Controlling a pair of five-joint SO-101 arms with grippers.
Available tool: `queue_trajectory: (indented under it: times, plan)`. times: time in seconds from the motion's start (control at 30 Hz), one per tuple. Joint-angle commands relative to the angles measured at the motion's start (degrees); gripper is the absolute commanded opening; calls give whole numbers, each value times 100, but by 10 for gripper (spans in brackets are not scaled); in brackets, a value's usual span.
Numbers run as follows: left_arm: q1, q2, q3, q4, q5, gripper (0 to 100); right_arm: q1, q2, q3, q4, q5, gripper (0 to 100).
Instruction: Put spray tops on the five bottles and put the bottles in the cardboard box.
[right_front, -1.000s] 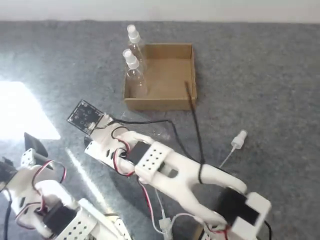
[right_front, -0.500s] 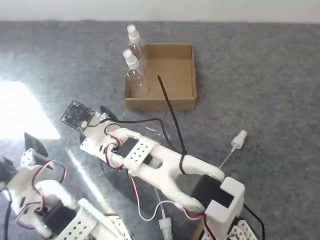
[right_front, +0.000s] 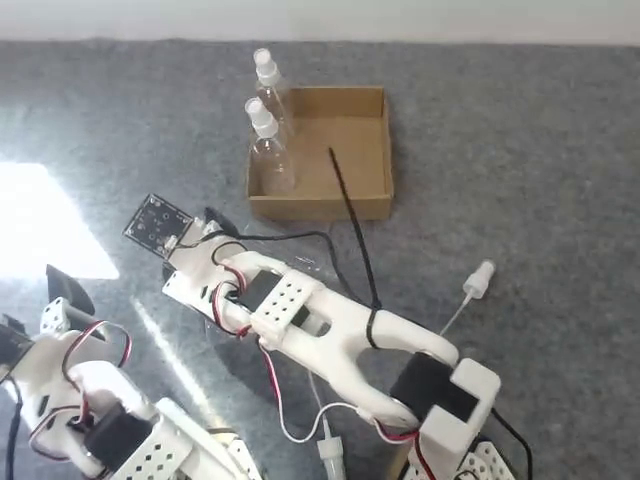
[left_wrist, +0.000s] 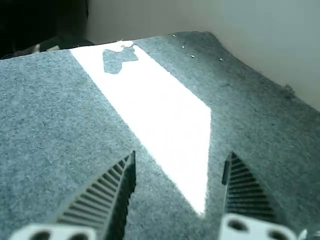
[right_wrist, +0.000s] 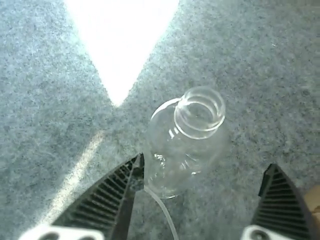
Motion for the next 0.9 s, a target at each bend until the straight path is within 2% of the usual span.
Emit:
queue_trajectory:
  times: [0.0, 0.57, 0.73, 0.87]
  plan:
    - [-18, -79, -4, -158, 44, 269, 92, -435, -369, 31, 70, 335]
    - [0, -79, -4, -158, 44, 269, 92, -242, -431, -382, 35, 333]
    - [0, -79, -4, -158, 35, 269, 101, -233, -404, -611, 70, 243]
    - [0, -79, -4, -158, 26, 269, 110, -233, -404, -629, 79, 237]
